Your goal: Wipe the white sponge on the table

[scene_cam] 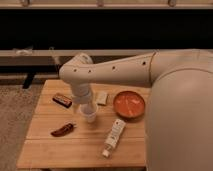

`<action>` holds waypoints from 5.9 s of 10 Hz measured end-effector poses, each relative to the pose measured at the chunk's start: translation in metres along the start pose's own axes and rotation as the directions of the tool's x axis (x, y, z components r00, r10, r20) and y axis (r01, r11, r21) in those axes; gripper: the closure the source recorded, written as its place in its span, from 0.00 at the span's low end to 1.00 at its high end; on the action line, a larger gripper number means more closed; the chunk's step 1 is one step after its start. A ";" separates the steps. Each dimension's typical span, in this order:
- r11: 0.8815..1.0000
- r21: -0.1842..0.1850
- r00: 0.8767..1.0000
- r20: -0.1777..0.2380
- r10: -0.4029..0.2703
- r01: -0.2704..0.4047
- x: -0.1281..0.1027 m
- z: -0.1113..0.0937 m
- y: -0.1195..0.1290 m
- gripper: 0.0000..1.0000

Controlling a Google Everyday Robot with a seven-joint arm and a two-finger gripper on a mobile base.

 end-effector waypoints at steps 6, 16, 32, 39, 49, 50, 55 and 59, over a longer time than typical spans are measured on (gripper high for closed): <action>0.999 0.033 1.000 0.000 0.025 -0.025 -0.045 0.000 -0.020 0.35; 0.995 0.064 0.995 0.054 0.078 -0.082 -0.155 0.083 -0.059 0.35; 0.993 0.027 0.993 0.043 0.112 -0.113 -0.195 0.129 -0.103 0.35; 0.994 -0.020 0.994 -0.007 0.105 -0.105 -0.208 0.155 -0.102 0.41; 1.000 -0.011 1.000 0.015 0.014 -0.014 -0.215 0.161 -0.067 1.00; 1.000 -0.014 1.000 0.019 -0.005 0.005 -0.217 0.160 -0.059 1.00; 0.994 -0.019 0.994 0.018 -0.105 0.105 -0.219 0.161 -0.020 1.00; 0.981 -0.027 0.981 0.010 -0.191 0.191 -0.204 0.161 0.013 1.00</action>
